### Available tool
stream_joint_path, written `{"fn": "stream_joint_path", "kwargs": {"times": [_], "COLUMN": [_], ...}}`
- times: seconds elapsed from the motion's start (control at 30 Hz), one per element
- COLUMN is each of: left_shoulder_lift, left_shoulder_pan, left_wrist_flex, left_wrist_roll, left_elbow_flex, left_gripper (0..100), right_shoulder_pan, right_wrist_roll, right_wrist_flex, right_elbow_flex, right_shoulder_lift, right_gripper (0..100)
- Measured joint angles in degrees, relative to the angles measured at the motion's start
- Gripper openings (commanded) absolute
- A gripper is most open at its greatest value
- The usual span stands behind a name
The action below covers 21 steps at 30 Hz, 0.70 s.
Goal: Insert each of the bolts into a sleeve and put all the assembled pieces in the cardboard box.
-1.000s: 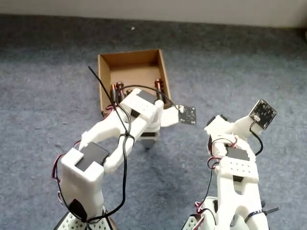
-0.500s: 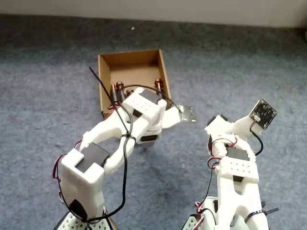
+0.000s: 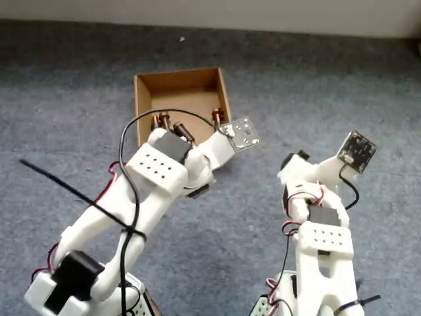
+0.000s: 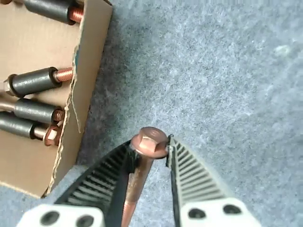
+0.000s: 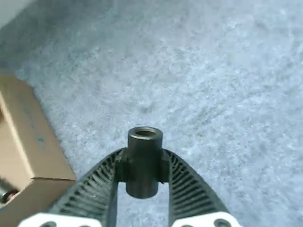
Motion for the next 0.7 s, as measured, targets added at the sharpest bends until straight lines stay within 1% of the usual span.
{"fn": "stream_joint_path", "kwargs": {"times": [0.13,0.23,0.43,0.53,0.7], "left_shoulder_lift": [-9.4,-14.9,-23.3,-26.9,-32.9], "left_shoulder_pan": [-2.3,-4.1,-6.0,-5.7,-5.8], "left_wrist_flex": [-2.1,-3.6,-6.0,-6.2,-6.9], "left_wrist_roll": [7.6,13.6,21.5,25.4,30.6], "left_elbow_flex": [5.3,7.9,11.3,11.3,11.3], "left_gripper": [1,1,1,1,1], "right_shoulder_pan": [-6.2,-10.6,-19.6,-23.0,-26.9], "right_wrist_roll": [4.7,8.7,17.0,19.1,21.0], "right_wrist_flex": [4.0,4.5,4.6,4.6,4.6], "right_elbow_flex": [5.3,9.8,19.9,23.6,24.4], "right_shoulder_lift": [-12.0,-22.2,-38.9,-45.5,-53.1], "right_gripper": [0.4,0.4,0.4,0.4,0.4]}}
